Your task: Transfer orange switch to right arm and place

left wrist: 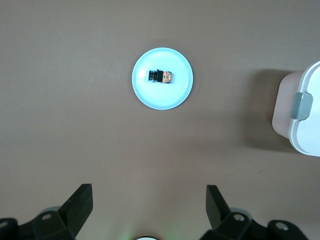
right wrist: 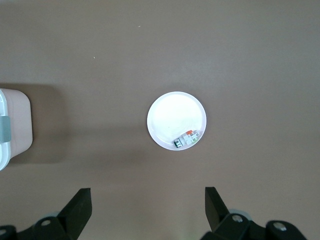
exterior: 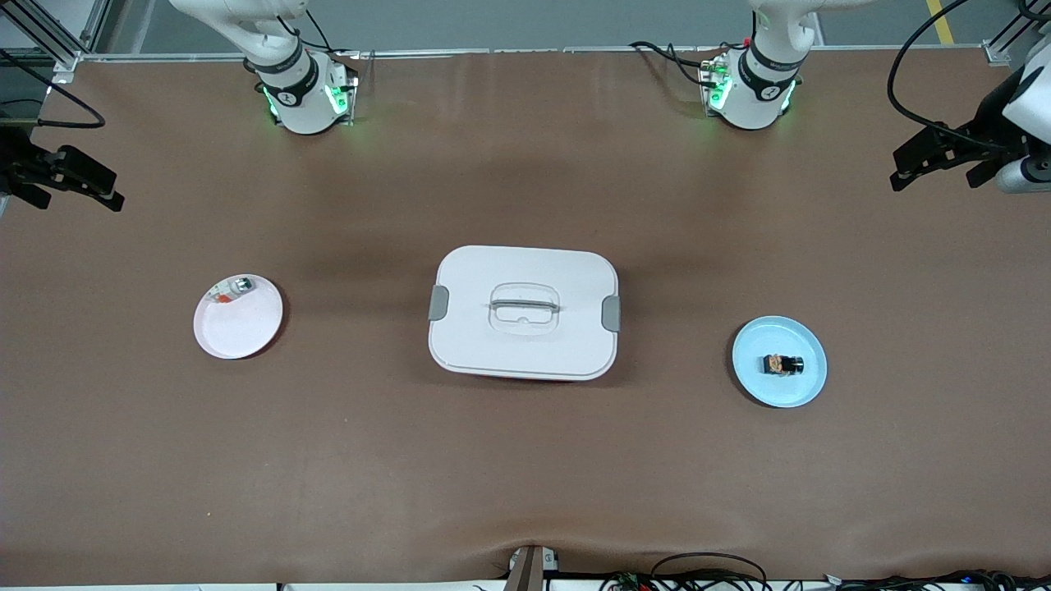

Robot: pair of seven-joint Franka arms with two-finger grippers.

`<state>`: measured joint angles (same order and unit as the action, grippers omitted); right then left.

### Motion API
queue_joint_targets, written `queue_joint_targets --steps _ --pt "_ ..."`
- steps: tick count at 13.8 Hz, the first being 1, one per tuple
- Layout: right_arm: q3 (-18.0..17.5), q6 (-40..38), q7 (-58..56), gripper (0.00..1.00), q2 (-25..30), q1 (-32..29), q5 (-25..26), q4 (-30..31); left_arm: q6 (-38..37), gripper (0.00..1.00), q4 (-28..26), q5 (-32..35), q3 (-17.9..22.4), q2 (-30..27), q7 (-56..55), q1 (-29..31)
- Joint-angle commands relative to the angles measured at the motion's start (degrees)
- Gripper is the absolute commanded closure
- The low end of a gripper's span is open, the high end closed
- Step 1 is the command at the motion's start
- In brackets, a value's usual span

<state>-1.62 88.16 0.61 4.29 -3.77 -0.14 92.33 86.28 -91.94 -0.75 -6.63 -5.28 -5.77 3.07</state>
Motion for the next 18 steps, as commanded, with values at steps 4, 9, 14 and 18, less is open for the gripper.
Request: queue_joint_targets --steps 4,9,14,18 --pt "-0.7 -1.0 -0.4 0.00 -0.7 -0.9 0.7 -1.5 -1.2 0.00 1.7 1.2 0.0 0.7 -0.4 0.0" --pt "-0.7 -1.0 -0.4 0.00 -0.7 -0.9 0.7 -1.5 -1.0 0.00 1.7 1.3 -0.1 2.1 -0.2 -0.2" --pt "-0.7 -1.0 -0.5 0.00 -0.9 -0.9 0.7 -1.5 1.9 0.00 -0.6 1.2 -0.1 4.5 -0.4 -0.1" --pt "-0.7 -1.0 -0.5 0.00 -0.9 -1.0 0.5 -1.6 16.2 0.00 -11.9 1.3 -0.1 4.3 -0.4 0.8"
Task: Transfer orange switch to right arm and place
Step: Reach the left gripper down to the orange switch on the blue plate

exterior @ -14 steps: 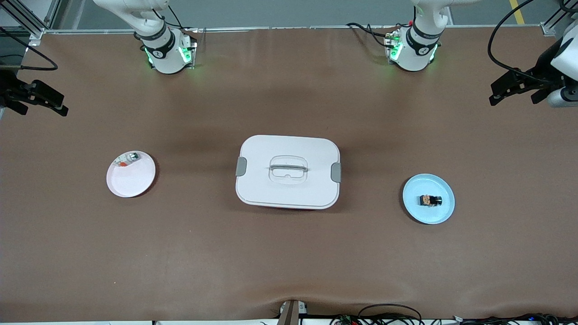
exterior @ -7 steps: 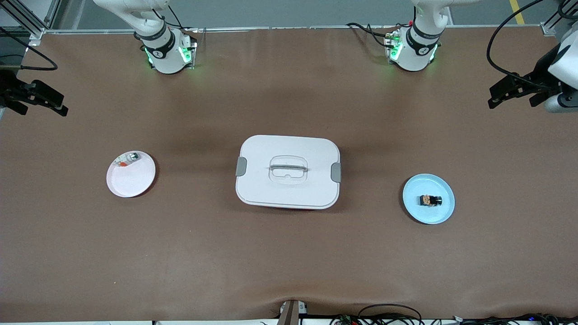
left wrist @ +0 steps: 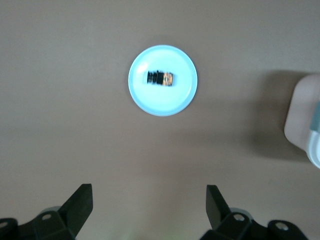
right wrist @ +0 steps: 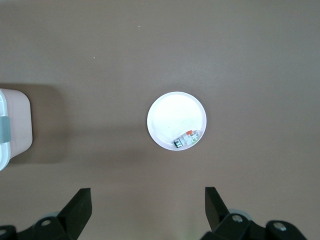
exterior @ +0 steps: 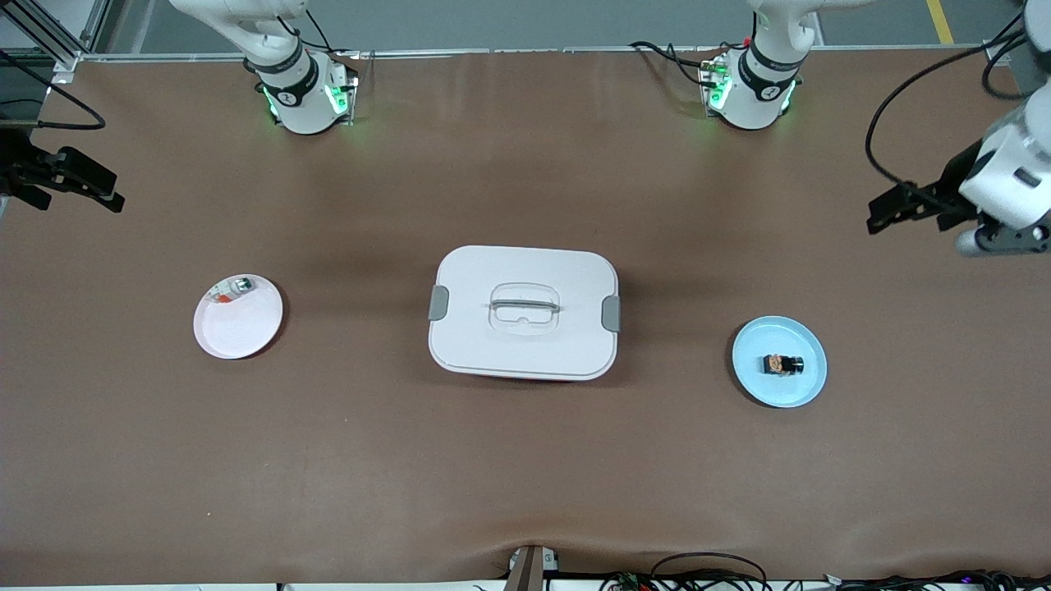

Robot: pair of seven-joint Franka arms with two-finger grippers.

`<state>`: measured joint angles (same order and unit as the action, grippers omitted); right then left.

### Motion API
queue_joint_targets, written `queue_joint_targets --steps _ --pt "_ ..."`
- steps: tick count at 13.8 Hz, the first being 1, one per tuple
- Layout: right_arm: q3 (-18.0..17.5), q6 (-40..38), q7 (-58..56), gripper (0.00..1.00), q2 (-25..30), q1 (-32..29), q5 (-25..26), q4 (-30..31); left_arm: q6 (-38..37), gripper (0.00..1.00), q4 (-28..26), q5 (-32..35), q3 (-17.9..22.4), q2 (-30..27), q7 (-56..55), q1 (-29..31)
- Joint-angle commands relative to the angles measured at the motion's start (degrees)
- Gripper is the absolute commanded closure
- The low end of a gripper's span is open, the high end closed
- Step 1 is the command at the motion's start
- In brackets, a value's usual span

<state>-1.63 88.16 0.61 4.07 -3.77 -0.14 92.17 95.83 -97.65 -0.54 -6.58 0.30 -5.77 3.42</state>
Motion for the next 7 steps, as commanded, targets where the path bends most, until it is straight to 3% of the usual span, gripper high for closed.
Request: queue_joint_targets --steps 1,4,7 --pt "-0.7 -1.0 -0.5 0.00 -0.6 -1.1 0.6 -1.6 11.1 0.00 -8.9 1.1 -0.2 -1.2 -0.4 0.4" --pt "-0.7 -1.0 -0.4 0.00 -0.6 -1.1 0.5 -1.8 20.1 0.00 -14.0 1.1 -0.3 0.8 -0.3 0.5" --pt "-0.7 -1.1 -0.3 0.00 -0.6 -1.0 0.7 -1.7 25.9 0.00 -14.9 3.9 -0.3 5.7 -0.1 0.4"
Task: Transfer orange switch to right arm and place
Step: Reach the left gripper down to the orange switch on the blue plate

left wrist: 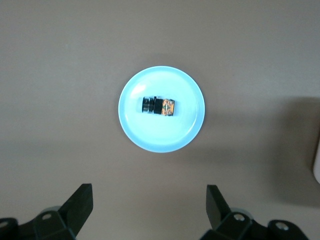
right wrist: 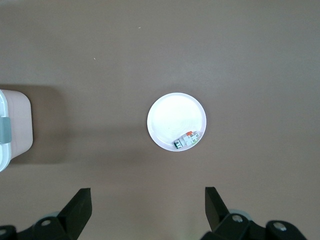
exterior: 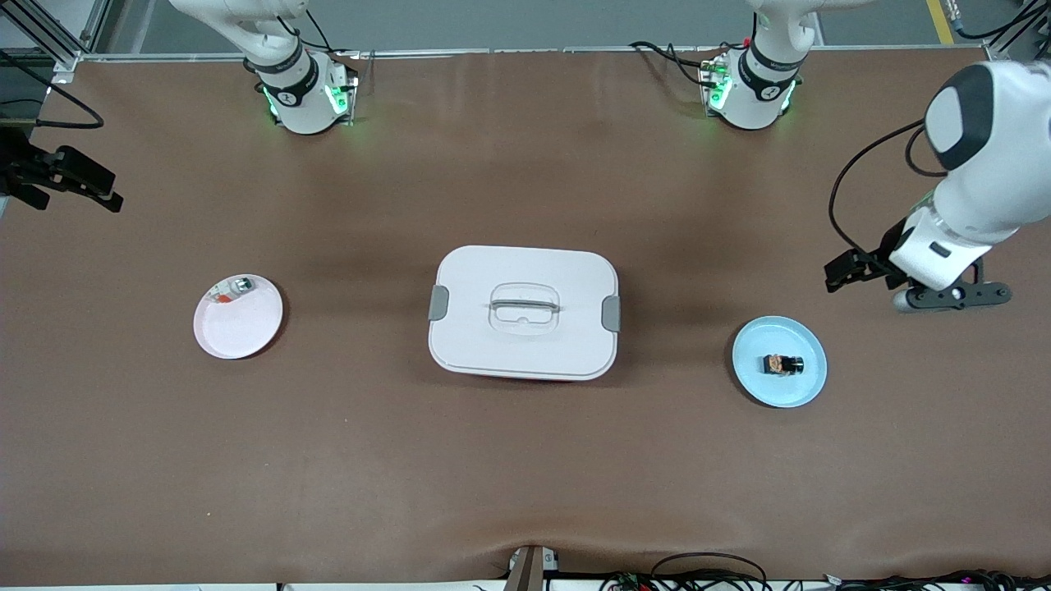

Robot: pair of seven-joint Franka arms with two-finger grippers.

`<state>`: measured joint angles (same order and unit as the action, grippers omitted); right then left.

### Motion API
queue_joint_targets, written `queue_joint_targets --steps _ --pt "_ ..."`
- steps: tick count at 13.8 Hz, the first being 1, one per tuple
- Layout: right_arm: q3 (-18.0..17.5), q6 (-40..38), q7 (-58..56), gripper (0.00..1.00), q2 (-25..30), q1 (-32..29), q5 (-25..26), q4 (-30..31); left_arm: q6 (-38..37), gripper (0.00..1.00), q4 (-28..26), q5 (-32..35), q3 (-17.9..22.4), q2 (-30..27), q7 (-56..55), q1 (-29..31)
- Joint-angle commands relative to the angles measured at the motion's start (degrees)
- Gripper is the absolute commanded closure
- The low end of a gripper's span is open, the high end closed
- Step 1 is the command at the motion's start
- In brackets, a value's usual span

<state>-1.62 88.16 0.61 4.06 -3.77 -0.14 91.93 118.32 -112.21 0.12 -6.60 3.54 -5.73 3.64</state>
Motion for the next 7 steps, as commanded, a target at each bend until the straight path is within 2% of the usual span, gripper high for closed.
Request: queue_joint_targets --steps 1,7 --pt "-0.7 -1.1 -0.5 0.00 -0.6 -1.0 0.9 -1.5 5.5 0.00 -0.4 6.2 -0.4 4.0 -0.2 0.1" --pt "-0.7 -1.1 -0.3 0.00 -0.6 -0.8 1.1 -1.5 21.8 0.00 -0.1 7.2 -0.5 16.6 0.5 0.7"
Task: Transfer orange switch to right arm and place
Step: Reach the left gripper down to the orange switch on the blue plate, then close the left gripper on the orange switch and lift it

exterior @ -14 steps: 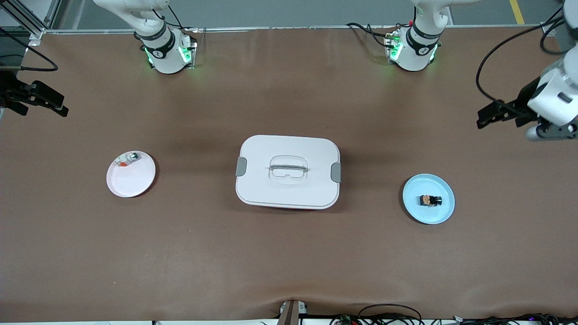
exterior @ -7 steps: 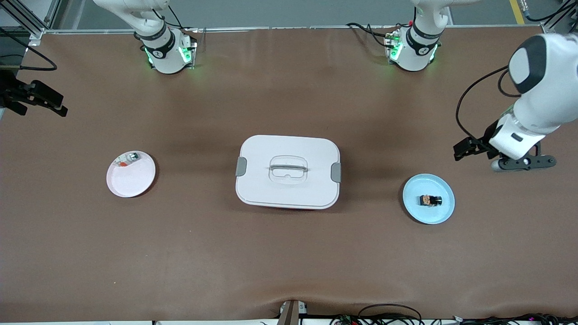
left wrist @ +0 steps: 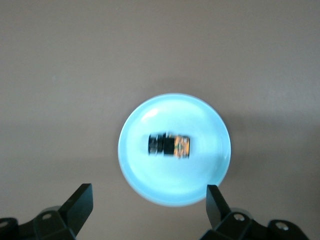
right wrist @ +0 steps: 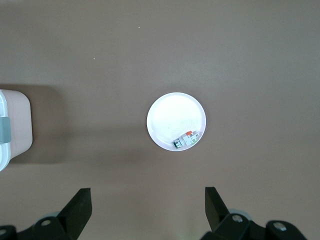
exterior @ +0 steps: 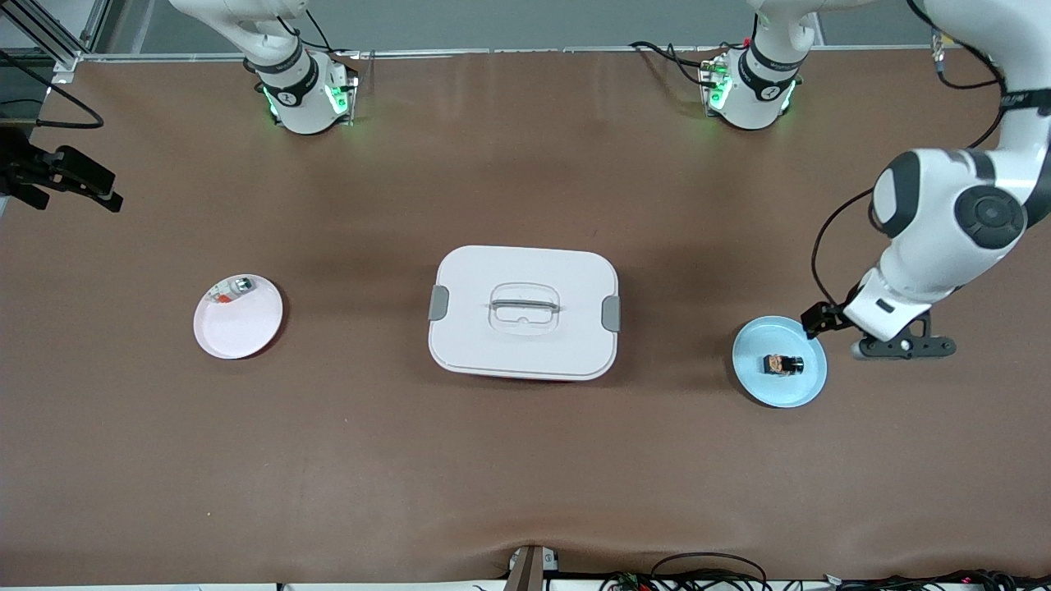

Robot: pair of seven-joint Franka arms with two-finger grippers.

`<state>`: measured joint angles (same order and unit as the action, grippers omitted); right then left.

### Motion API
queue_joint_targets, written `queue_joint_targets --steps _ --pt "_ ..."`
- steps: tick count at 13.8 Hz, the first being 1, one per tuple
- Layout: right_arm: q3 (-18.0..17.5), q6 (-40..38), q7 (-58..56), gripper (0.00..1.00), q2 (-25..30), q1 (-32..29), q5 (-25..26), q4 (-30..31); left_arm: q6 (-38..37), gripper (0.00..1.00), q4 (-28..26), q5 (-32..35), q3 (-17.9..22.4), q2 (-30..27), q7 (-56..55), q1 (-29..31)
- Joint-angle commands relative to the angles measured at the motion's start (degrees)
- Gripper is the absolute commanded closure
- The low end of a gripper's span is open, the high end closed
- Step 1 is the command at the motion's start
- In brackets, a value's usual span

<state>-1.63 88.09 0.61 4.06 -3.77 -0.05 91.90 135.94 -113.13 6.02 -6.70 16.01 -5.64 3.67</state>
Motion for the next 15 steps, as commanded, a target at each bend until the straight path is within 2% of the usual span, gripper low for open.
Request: queue_joint_targets --steps 1,4,15 --pt "-0.7 -1.0 -0.2 0.00 -0.6 -0.8 1.0 -1.5 6.4 0.00 0.8 1.4 -0.4 6.1 0.4 0.6" --pt "-0.7 -1.0 0.0 0.00 -0.6 -0.8 0.8 -1.5 10.9 0.00 0.5 1.4 -0.4 9.7 1.0 0.7" --pt "-0.7 -1.0 0.0 0.00 -0.6 -0.4 0.5 -2.3 15.7 0.00 1.2 1.5 -0.6 17.1 4.4 1.6"
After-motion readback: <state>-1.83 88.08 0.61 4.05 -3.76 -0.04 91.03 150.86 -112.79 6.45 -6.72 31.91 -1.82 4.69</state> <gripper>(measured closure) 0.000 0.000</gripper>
